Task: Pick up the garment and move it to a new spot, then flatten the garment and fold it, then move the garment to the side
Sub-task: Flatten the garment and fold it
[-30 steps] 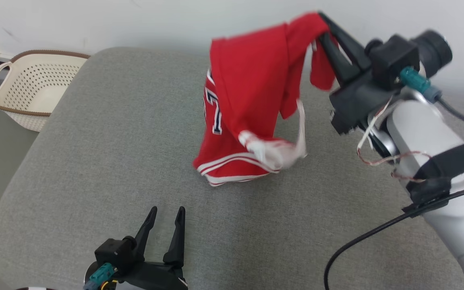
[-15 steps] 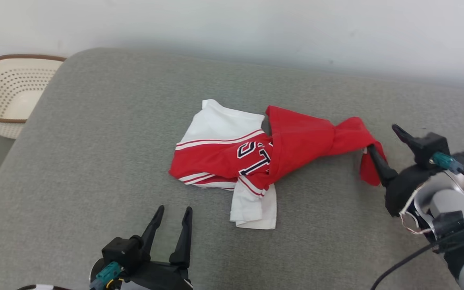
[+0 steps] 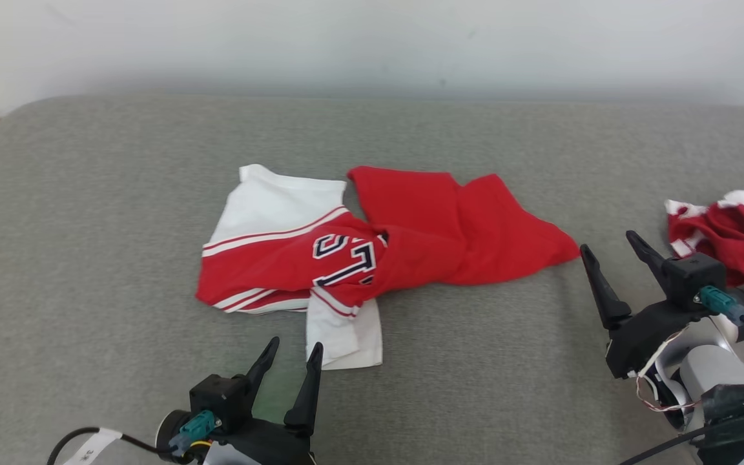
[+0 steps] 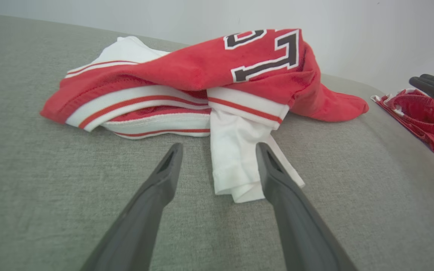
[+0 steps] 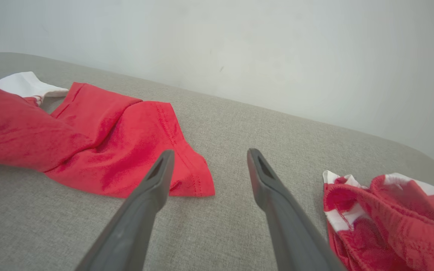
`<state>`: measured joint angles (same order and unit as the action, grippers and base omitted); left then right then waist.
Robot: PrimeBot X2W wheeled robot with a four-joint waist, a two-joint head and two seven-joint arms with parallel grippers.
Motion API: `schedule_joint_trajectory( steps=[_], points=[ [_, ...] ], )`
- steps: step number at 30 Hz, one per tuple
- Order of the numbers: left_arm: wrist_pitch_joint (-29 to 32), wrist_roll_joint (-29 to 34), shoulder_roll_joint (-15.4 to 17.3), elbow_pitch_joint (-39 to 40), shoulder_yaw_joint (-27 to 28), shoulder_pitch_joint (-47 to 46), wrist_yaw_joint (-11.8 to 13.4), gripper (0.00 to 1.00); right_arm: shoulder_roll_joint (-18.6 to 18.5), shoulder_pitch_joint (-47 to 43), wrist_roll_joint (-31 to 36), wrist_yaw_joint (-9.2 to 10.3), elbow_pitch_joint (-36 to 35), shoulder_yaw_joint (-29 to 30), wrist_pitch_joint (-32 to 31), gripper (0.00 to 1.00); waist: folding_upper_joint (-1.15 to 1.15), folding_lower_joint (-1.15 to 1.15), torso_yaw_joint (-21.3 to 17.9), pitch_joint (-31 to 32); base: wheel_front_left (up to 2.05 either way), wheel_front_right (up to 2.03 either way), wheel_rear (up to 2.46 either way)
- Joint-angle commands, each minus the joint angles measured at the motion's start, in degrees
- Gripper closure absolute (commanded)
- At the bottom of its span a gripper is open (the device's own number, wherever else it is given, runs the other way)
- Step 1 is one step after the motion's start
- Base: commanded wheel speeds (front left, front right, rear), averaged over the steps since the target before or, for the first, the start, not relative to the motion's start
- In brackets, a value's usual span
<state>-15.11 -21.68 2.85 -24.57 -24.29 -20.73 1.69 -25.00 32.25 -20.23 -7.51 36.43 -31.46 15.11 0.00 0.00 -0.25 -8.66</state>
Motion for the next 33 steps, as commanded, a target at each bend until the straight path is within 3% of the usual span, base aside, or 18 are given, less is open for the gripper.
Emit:
schedule_joint_trajectory(
  steps=[1,11,12,13,20,26,33],
  points=[
    [-0.1,-0.2,0.1,-0.8,0.1,-0.6,0.2,0.0,0.3,-0.6,0.5,0.04,-0.5,0.2,0.0,0.0,0.0,0.0,-2.8,-1.4,0.0,0.0,0.0],
    [-0.1,-2.1,0.1,-7.5,-0.5,-2.9,-1.1,0.03,2.7,-2.5,2.1,0.04,-4.4,4.3,0.0,0.0,0.0,0.0,-6.3,-2.4,0.0,0.0,0.0],
    [-0.1,-1.8,0.1,-7.4,-0.2,-3.1,-1.1,0.6,2.7,-2.6,2.3,0.04,-4.6,4.7,0.0,0.0,0.0,0.0,-6.4,-2.4,0.0,0.0,0.0],
    [-0.1,-1.5,0.1,-7.4,0.0,-3.1,-1.3,1.0,2.7,-2.7,2.4,0.04,-4.8,5.0,0.0,0.0,0.0,0.0,-6.3,-2.5,0.0,0.0,0.0],
    [-0.1,2.3,0.1,-5.2,3.6,-2.7,0.4,1.0,3.5,-4.2,2.8,0.04,-5.2,7.4,0.0,0.0,0.0,0.0,-4.4,-1.6,0.0,0.0,0.0],
    [-0.1,8.6,0.3,-1.8,8.7,-1.9,2.4,1.0,5.4,-6.4,2.6,0.04,-6.0,9.3,0.0,0.0,0.0,0.0,-0.2,1.1,0.0,0.0,0.0],
    [-0.1,16.6,3.7,3.1,13.3,-3.3,3.0,1.0,7.7,-9.1,2.8,0.04,-5.9,10.4,0.0,0.0,0.0,0.0,5.7,3.1,0.0,0.0,0.0]
  ],
)
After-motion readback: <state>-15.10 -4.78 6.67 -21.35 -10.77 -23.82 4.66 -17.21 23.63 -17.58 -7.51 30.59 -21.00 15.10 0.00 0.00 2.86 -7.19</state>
